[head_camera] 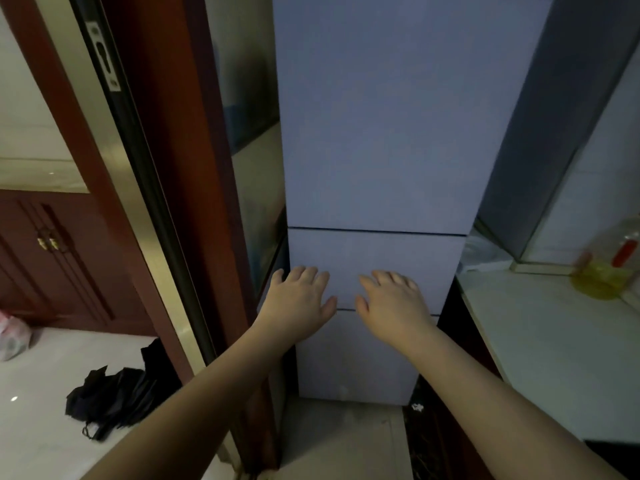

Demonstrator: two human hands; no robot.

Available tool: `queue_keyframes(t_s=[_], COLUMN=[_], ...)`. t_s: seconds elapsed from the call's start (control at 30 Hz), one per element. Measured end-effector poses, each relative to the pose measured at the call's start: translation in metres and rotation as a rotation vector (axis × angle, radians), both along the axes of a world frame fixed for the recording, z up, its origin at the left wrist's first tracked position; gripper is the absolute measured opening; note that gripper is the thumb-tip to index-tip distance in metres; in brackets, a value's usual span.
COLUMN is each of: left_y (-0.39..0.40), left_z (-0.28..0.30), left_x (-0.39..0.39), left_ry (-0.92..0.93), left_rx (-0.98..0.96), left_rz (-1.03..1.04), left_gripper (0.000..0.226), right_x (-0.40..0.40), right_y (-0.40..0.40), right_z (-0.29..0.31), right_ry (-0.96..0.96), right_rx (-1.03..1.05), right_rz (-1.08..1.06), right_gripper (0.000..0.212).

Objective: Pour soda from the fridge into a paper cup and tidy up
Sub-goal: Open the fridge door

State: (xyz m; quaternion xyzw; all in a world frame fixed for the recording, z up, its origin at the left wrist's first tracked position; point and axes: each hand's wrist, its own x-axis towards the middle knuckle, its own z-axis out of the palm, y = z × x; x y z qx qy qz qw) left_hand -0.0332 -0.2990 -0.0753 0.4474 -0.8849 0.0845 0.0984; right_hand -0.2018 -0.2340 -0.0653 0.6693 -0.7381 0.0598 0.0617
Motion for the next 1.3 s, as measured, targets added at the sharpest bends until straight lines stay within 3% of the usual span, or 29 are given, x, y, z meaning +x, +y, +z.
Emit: queue_keyframes(t_s=[0.83, 1.03, 1.17, 1.3], left_y=[-0.245, -0.280, -0.299, -0.307], left_z=[0.000, -0.012, -0.019, -0.024], left_x=[-0.057, -0.072, -0.082, -0.090], left_ry=[0.057, 0.124, 0.291, 0.759], left_rx=[0.045, -0.063, -0.124, -0.073], left_rz=[0.125, 0.143, 0.135, 0.183], left_gripper=[0.061, 0.065, 0.062, 0.031], right_x=[-0.060, -0.085, -0.087, -0.088], right_y=[-0.255, -0.311, -0.335, -0.346], right_z=[0.022, 0.023, 0.013, 0.004], right_ry=[0.017, 0.065, 0.080, 0.085], right_rx=[-0.130, -0.140, -0.199, -0.287], right_rz=[0.144, 0.203, 0.243, 0.282], right_gripper=[0.055, 0.058, 0.059, 0.065])
